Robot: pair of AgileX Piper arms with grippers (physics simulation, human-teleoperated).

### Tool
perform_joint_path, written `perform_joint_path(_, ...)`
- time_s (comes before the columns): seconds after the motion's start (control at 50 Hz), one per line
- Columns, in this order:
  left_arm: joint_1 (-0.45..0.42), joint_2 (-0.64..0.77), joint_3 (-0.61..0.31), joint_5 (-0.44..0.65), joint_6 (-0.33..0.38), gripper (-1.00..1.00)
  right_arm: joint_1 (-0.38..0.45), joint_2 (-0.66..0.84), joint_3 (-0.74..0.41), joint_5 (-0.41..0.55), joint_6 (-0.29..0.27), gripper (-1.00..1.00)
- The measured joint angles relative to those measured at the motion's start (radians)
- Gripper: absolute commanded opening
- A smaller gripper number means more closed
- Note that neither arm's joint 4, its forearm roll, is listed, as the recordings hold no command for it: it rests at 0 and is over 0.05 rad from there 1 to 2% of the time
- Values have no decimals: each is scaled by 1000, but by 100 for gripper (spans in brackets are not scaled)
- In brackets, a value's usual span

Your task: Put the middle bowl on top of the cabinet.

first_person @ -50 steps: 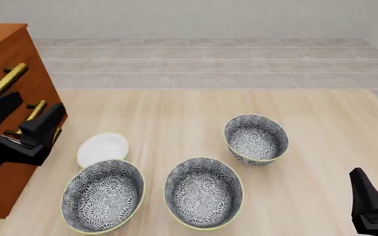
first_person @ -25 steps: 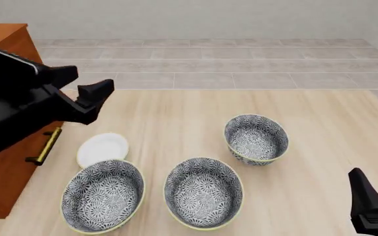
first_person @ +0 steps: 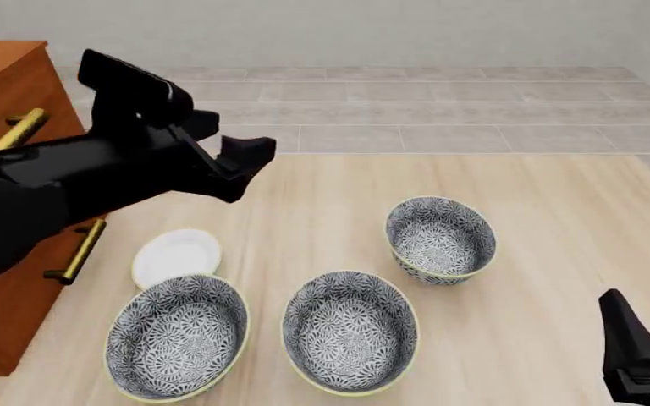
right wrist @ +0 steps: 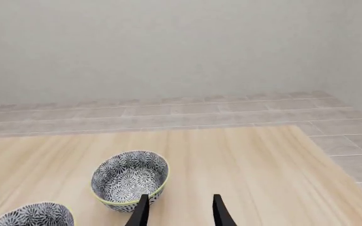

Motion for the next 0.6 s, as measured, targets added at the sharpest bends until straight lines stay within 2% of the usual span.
perform_joint_path(0.26, -62, 105, -57, 39, 0, 100, -1, 1, -1, -1, 4, 100)
perform_joint_path(0.6, -130, 217, -76, 40, -11, 100, -7, -3, -1, -1, 10, 100)
